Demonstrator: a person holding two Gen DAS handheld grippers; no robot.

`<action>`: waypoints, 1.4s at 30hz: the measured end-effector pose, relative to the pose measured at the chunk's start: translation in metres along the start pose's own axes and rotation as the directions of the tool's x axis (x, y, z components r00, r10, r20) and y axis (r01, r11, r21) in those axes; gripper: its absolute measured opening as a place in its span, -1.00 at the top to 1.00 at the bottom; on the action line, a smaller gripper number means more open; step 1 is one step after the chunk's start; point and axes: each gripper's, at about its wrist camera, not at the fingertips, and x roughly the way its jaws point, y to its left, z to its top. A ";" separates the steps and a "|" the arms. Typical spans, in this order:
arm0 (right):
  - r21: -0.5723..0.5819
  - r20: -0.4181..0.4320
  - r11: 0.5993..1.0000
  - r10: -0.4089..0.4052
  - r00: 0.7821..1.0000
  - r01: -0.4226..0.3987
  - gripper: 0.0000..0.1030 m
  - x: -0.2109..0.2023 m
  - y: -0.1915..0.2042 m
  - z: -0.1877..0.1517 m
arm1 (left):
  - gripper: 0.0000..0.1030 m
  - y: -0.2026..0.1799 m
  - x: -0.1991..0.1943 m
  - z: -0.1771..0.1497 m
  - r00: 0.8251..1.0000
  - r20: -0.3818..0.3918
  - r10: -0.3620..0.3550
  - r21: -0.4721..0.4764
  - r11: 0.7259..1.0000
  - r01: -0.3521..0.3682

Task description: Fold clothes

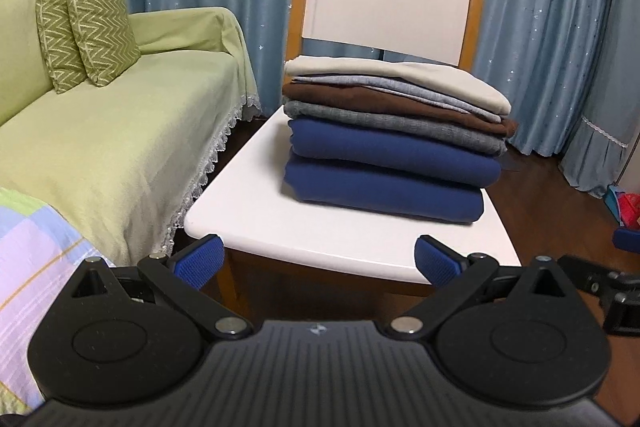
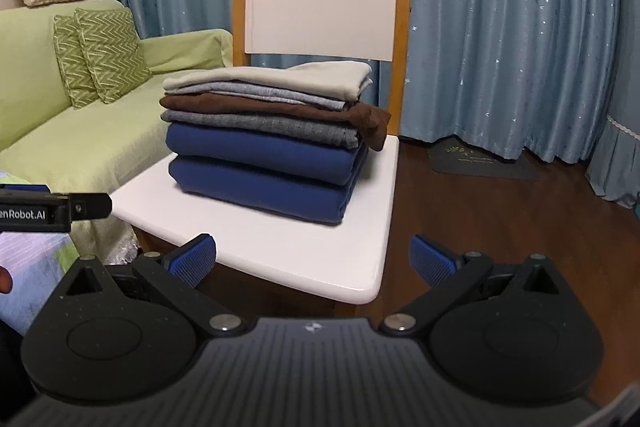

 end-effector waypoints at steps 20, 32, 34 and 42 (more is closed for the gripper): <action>0.008 -0.044 1.000 -0.023 0.999 0.024 -0.98 0.016 0.004 -0.004 | -0.99 -0.013 0.013 -0.003 0.999 -0.033 -0.021 0.046 0.999 0.022; 0.054 -0.054 0.995 -0.080 0.995 0.082 -0.98 0.037 0.015 0.010 | -0.99 -0.005 0.029 0.026 1.000 -0.021 -0.001 0.155 0.988 0.005; 0.056 -0.060 0.994 -0.087 0.994 0.090 -0.98 0.041 0.020 0.013 | -0.99 -0.001 0.033 0.030 1.000 -0.024 0.006 0.160 0.987 -0.002; 0.086 -0.085 0.991 -0.099 0.991 0.106 -0.98 0.053 0.034 0.016 | -0.99 0.006 0.044 0.033 0.999 -0.030 -0.010 0.155 0.988 0.014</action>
